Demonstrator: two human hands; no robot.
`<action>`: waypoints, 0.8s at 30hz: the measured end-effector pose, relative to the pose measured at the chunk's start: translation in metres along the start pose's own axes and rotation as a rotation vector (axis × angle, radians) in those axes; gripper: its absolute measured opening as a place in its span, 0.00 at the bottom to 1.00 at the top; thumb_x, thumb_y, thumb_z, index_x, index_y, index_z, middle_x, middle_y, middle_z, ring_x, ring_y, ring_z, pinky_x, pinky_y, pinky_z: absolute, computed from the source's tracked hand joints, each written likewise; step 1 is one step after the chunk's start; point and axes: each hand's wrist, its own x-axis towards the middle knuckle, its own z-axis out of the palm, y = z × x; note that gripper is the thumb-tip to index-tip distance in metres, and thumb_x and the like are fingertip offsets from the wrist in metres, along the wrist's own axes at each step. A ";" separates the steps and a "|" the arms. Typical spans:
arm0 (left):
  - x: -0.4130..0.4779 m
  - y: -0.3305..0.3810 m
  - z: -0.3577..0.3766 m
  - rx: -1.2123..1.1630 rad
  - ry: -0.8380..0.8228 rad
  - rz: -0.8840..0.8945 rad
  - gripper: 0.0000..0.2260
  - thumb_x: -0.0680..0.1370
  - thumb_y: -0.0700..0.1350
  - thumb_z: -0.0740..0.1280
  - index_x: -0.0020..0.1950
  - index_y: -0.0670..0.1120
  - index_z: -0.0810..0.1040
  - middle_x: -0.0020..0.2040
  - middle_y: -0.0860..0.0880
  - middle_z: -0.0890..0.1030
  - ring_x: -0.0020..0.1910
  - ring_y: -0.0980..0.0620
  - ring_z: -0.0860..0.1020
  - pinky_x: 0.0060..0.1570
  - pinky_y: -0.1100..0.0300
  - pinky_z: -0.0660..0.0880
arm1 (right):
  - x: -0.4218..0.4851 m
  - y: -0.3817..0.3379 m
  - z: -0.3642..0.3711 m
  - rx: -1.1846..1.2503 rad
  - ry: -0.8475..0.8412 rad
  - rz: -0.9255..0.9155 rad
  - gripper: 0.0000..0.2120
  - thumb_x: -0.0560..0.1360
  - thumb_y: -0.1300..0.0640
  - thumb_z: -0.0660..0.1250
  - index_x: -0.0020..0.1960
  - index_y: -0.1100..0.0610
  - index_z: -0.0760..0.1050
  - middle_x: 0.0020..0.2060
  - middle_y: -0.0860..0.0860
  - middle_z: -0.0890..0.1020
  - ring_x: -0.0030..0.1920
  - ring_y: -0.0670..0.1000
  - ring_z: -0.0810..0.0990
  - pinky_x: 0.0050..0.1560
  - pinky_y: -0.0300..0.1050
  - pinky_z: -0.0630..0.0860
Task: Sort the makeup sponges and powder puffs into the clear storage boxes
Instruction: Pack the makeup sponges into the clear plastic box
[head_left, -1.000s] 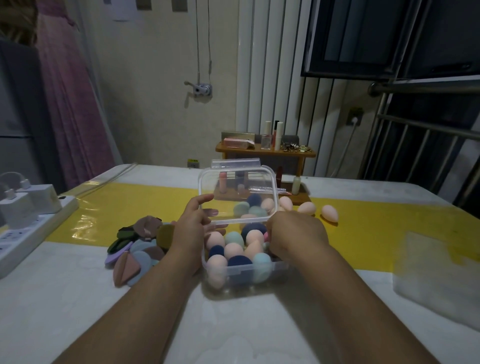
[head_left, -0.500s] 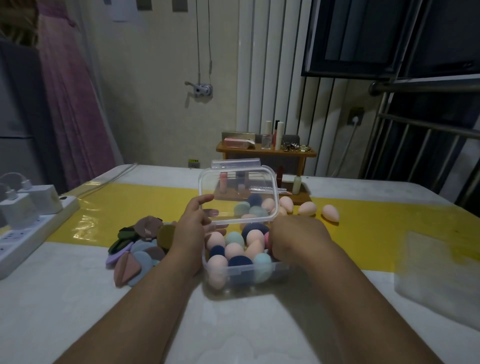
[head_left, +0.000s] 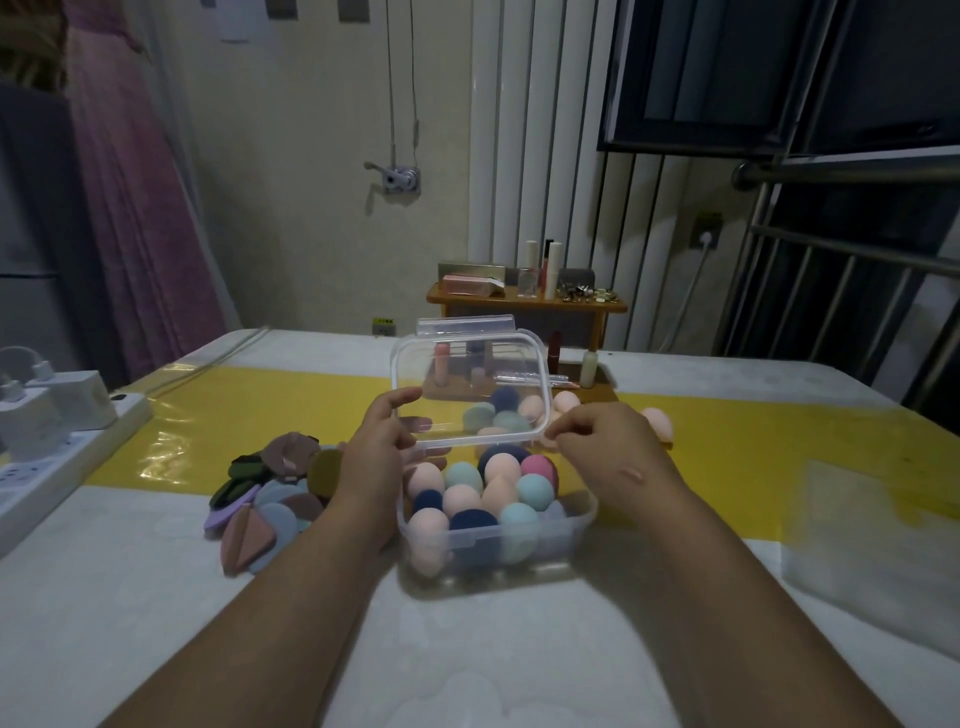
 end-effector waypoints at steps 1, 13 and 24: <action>0.000 0.000 0.000 -0.002 0.002 0.000 0.24 0.76 0.34 0.51 0.55 0.56 0.79 0.55 0.41 0.76 0.53 0.36 0.78 0.46 0.49 0.78 | 0.003 0.006 0.001 0.027 0.053 0.008 0.12 0.78 0.60 0.63 0.51 0.51 0.84 0.50 0.49 0.85 0.49 0.50 0.79 0.46 0.43 0.74; 0.000 0.003 -0.003 0.003 0.005 -0.009 0.24 0.76 0.33 0.51 0.56 0.55 0.79 0.56 0.41 0.76 0.55 0.36 0.78 0.50 0.45 0.80 | 0.028 0.049 0.025 -0.085 -0.123 0.060 0.26 0.78 0.56 0.61 0.73 0.39 0.65 0.70 0.55 0.71 0.66 0.59 0.72 0.65 0.56 0.72; 0.003 0.000 -0.003 -0.024 0.011 -0.012 0.23 0.75 0.34 0.52 0.54 0.55 0.81 0.54 0.41 0.77 0.55 0.33 0.78 0.49 0.46 0.80 | 0.026 0.037 0.027 -0.183 -0.248 0.094 0.30 0.69 0.29 0.50 0.72 0.29 0.57 0.66 0.58 0.72 0.62 0.64 0.70 0.63 0.54 0.71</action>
